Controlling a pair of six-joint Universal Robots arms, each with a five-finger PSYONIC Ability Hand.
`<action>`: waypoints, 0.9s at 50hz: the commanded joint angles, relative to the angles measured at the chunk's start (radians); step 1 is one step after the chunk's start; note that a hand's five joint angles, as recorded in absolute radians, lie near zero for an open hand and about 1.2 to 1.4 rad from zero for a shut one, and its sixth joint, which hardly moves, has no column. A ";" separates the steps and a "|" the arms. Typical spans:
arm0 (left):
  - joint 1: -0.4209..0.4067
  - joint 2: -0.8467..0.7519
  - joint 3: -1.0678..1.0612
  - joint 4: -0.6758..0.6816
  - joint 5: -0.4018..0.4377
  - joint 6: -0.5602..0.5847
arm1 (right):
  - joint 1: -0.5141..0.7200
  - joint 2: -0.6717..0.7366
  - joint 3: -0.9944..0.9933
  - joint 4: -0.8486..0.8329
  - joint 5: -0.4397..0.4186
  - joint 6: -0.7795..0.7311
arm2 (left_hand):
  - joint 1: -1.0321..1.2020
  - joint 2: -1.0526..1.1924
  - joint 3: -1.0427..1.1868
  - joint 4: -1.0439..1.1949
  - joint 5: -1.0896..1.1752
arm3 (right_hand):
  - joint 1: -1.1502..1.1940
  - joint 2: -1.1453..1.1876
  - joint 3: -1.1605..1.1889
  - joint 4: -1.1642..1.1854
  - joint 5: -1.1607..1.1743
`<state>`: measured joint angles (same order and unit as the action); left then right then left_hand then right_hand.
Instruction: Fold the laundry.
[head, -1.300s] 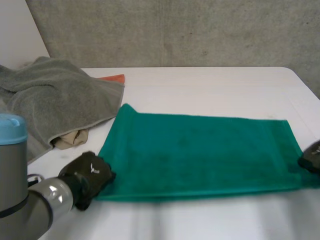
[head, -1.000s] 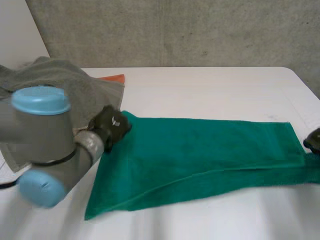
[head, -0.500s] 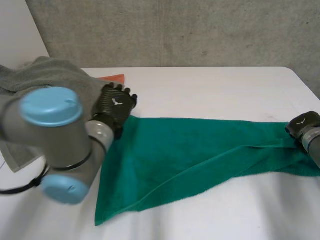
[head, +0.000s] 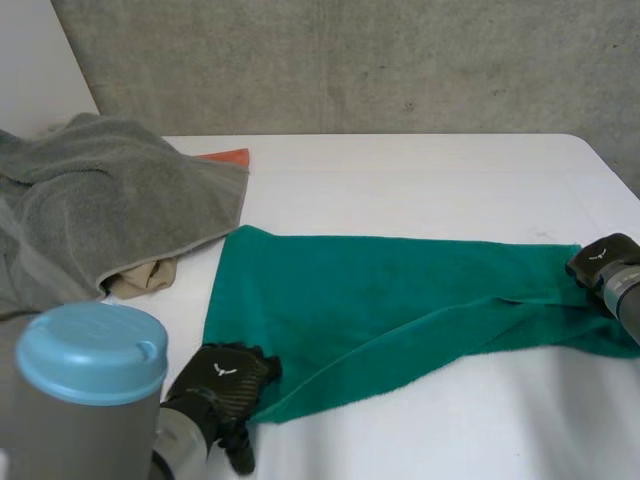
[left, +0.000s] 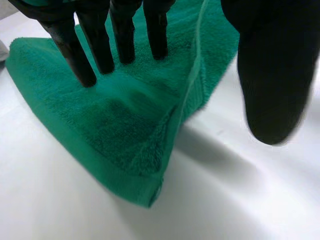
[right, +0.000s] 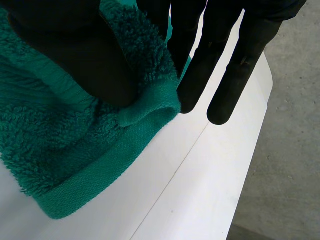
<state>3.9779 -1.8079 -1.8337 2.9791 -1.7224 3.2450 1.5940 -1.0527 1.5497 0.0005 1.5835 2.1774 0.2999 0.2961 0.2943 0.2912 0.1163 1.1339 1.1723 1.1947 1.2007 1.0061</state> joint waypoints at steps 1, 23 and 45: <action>0.036 -0.131 0.042 0.132 -0.074 0.018 | -0.002 -0.030 0.026 -0.020 0.000 0.001 | 1.093 1.097 1.099 1.102 1.103 | 0.262 0.224 0.202 0.196 0.216; 0.182 -0.525 0.580 0.629 0.010 0.605 | 0.007 0.028 -0.106 -0.187 0.003 0.084 | 1.096 1.100 1.102 1.105 1.105 | 0.262 0.224 0.202 0.196 0.216; 0.204 -0.618 0.703 0.914 0.124 0.604 | 0.020 0.143 -0.338 -0.261 0.053 0.237 | -0.125 -0.122 -0.120 -0.117 -0.116 | -0.959 -0.998 -1.020 -1.026 -1.006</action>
<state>4.1777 -2.5532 -1.0296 3.8278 -1.5960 3.8564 1.6197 -0.7861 1.1539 -0.2658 1.6325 2.3549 0.1983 0.2141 0.2208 0.2104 0.0502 0.2288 0.2192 0.2180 0.2189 0.0503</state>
